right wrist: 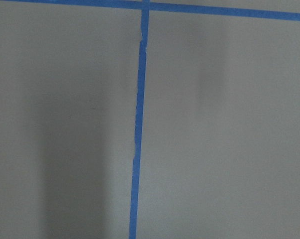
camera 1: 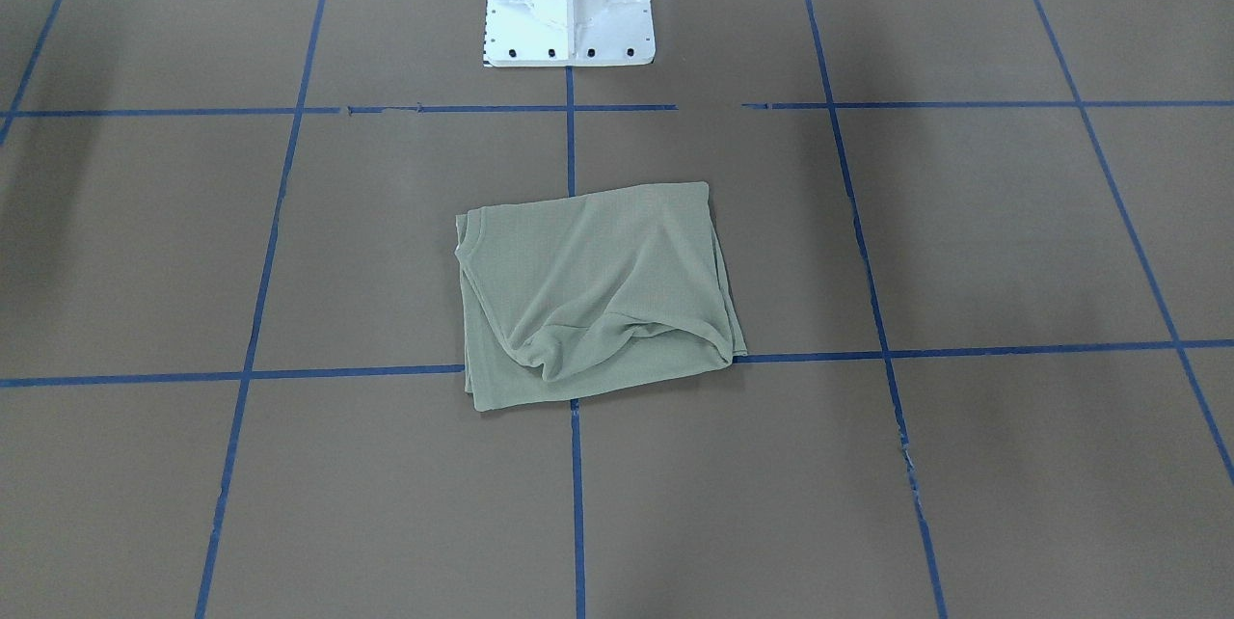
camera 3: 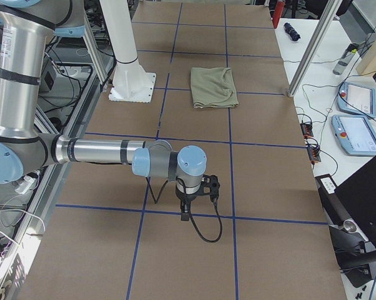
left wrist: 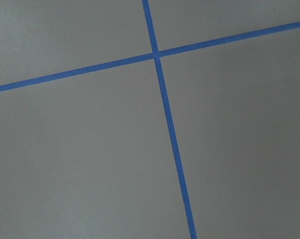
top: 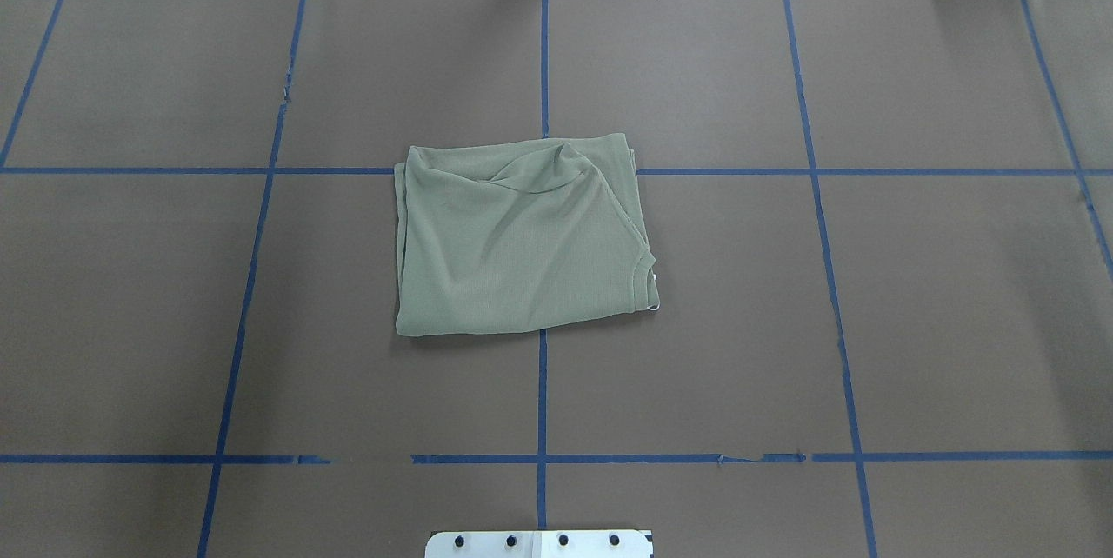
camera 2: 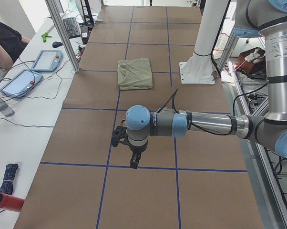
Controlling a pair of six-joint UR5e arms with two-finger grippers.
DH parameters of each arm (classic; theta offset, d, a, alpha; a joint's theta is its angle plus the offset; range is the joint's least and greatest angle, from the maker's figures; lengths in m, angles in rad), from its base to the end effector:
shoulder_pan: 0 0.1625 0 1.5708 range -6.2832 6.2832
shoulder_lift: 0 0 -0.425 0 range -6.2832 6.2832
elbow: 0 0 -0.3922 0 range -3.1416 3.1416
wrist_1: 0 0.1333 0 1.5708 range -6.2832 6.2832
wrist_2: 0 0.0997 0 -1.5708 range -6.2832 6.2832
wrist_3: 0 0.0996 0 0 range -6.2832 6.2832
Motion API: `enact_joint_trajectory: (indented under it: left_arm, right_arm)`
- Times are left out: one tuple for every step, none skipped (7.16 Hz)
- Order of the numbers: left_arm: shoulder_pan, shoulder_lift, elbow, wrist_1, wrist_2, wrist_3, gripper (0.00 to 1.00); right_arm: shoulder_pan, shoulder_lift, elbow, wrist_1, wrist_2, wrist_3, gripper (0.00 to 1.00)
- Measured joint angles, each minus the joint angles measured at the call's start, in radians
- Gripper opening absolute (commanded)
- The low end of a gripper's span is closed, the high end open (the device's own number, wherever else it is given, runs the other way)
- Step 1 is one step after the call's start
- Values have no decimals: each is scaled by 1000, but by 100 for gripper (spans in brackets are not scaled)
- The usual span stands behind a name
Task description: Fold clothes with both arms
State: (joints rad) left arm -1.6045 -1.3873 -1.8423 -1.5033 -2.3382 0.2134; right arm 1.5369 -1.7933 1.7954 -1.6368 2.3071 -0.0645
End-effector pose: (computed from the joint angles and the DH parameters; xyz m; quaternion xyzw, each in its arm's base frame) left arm -0.0781 -0.4119 0.6155 0.0556 0.3703 0.0870 0.9232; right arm 0.0531 -0.3952 0.6562 -0.0243 -0.3601 -0.0344 0.9320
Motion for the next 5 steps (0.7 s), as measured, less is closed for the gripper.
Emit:
enact_joint_trajectory:
  left_arm:
    - [0,0,0,0,0,0,100]
    - [-1,0,0,0,1,0,100]
    - [-1,1,0,0,1,0,100]
    - [-1,1,3,0,2,0,100]
    - [-1,1,8,0,2,-1,100]
  right_arm:
    - [0,0,0,0,0,0,100]
    - [0,0,1,0,0,0,100]
    - [0,1,1,1,0,0,100]
    - [0,1,2,1,0,-2,100]
    - [0,1,3,1,0,-4,100]
